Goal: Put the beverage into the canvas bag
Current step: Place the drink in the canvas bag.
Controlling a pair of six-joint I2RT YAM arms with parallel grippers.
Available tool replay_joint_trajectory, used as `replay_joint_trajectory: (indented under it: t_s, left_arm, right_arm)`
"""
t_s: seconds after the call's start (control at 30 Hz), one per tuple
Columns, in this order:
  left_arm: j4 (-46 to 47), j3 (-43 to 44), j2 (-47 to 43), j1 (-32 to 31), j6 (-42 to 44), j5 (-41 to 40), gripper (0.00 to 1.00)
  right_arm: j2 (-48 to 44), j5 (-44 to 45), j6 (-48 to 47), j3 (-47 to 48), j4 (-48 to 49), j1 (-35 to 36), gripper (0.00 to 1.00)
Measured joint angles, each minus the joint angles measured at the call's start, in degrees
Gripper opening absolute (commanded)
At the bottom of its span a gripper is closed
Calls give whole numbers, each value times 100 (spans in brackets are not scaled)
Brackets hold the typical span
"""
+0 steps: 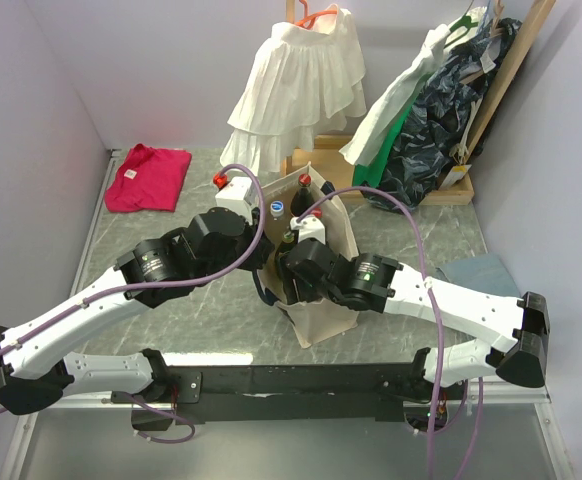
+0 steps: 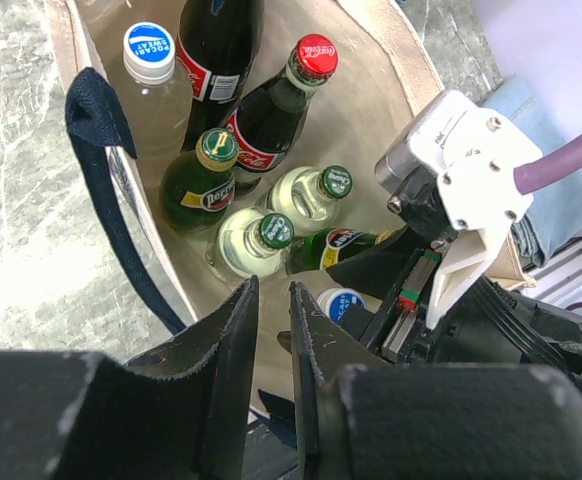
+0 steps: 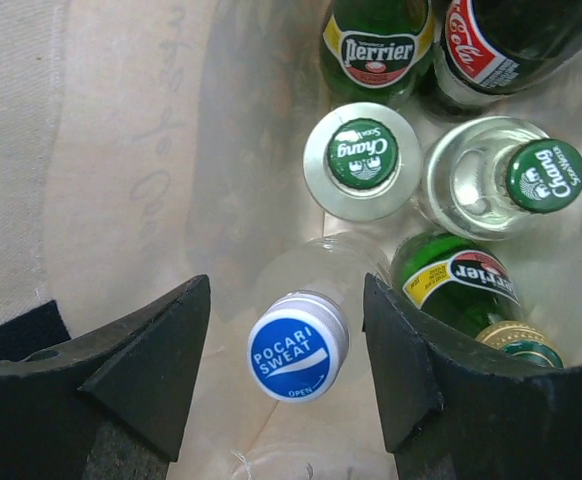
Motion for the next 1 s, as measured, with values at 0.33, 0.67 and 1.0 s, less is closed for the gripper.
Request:
replay_joint_trajectory:
  t_s: [0.33, 0.67, 1.0]
  left_arm:
    - [2, 0, 2, 0, 13, 0, 25]
    - [7, 0, 70, 0, 33, 0, 26]
    - [87, -2, 74, 0, 105, 0, 25]
  right_arm:
    - [-28, 162, 31, 164, -278, 0, 69]
    - [-420, 232, -52, 203, -304, 26, 69]
    - [-472, 389, -70, 245, -315, 26, 70]
